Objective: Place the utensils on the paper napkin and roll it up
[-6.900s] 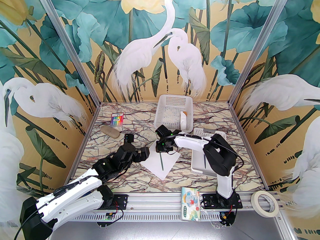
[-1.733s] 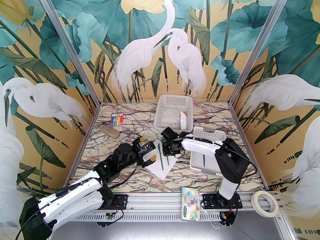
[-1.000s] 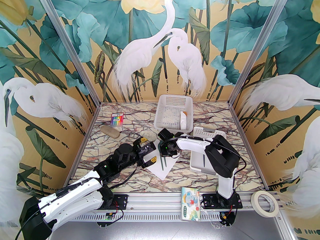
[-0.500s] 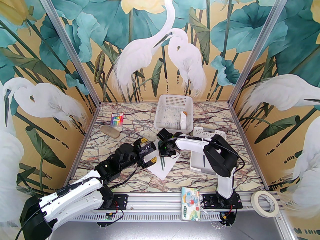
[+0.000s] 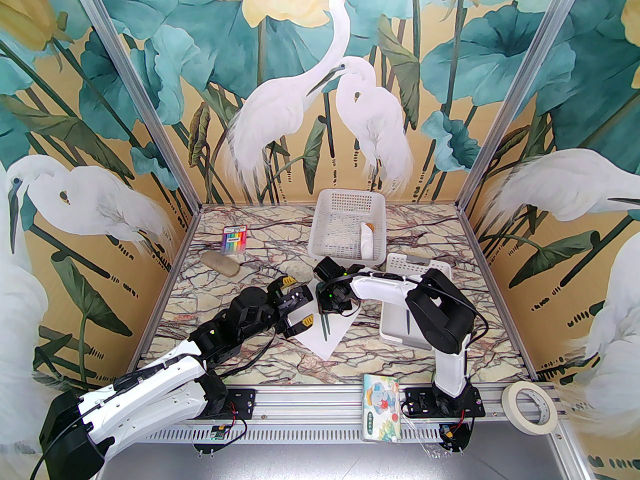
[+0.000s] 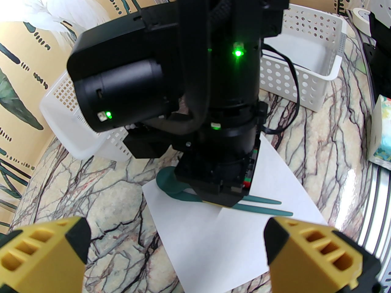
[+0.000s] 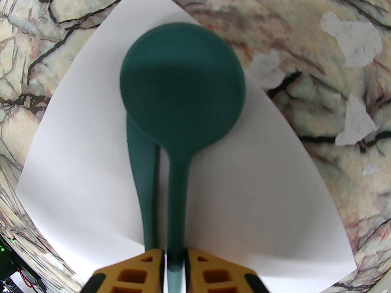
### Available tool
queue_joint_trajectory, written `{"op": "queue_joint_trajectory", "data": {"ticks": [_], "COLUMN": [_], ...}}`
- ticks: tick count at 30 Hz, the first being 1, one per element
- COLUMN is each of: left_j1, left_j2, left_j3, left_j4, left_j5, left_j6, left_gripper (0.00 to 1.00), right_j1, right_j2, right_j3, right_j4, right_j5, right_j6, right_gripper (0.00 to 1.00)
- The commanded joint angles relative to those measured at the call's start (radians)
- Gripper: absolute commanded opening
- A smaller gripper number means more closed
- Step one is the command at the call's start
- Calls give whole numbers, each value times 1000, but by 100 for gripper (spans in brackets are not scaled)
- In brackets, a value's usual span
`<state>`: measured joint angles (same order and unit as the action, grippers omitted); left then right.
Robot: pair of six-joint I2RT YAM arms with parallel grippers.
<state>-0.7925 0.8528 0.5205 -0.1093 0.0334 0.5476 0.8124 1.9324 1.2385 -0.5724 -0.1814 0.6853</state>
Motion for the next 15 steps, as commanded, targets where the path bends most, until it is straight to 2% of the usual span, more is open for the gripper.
{"op": "queue_joint_trajectory", "data": {"ticks": [1,7,15], "left_j1": [-8,-8,-10], "left_j2": [8,6,10], "left_j3": [-1,-3,-2], "left_j4": [-18,-17,-15], "left_j5": [22,27,31], "left_j6": [18,20,20], "left_gripper": [100,99,100], "right_j1": [6,6,5], "right_j2": [-5,-54,-149], "right_j3": [28,18,25], "right_j4": [-16,-35,-105], "right_j5": [-4,6,70], "right_j6": [3,-1,-35], "right_gripper": [22,25,37]}}
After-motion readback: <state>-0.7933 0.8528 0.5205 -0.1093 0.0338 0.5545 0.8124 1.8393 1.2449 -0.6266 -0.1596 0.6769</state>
